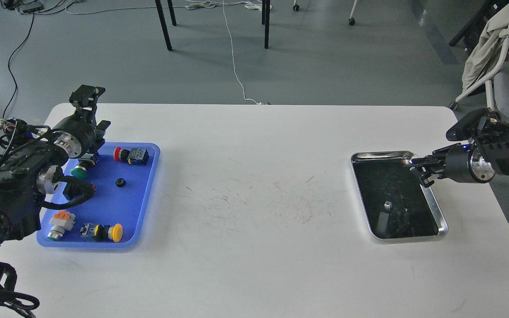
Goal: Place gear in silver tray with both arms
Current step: 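Lift the gear into the silver tray and open the right gripper, then raise the right gripper up and away from the silver tray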
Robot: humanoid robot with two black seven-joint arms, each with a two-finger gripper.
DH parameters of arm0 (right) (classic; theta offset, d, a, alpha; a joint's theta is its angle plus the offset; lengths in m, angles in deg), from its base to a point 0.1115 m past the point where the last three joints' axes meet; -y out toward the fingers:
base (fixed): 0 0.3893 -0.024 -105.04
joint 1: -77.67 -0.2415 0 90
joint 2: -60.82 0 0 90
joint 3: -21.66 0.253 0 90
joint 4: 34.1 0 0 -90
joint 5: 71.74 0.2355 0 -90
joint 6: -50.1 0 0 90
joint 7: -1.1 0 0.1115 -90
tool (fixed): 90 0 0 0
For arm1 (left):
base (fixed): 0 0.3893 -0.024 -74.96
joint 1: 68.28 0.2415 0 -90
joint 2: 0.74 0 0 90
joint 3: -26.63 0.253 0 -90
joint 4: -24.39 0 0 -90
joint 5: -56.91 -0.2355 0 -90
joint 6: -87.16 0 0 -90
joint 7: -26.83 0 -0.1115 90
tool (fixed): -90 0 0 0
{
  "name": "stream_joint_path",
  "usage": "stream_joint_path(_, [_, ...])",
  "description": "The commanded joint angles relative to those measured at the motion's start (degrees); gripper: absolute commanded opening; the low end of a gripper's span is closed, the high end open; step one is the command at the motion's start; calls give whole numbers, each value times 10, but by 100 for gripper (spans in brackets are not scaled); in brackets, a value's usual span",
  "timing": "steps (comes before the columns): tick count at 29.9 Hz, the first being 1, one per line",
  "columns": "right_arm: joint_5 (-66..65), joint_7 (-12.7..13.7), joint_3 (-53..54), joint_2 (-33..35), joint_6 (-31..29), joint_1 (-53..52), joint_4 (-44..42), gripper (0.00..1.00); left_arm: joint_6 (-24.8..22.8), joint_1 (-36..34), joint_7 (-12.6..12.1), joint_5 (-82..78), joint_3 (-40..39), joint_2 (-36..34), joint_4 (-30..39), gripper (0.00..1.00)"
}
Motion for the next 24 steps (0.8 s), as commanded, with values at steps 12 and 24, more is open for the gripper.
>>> stream_joint_path(12, [0,0,0,-58,77,49,-71,1,-1,0,1,1,-2,3,0,97])
stream_joint_path(24, [4,0,-4,-110,105,64,-120,1,-5,0,2,1,-3,-1,0,97])
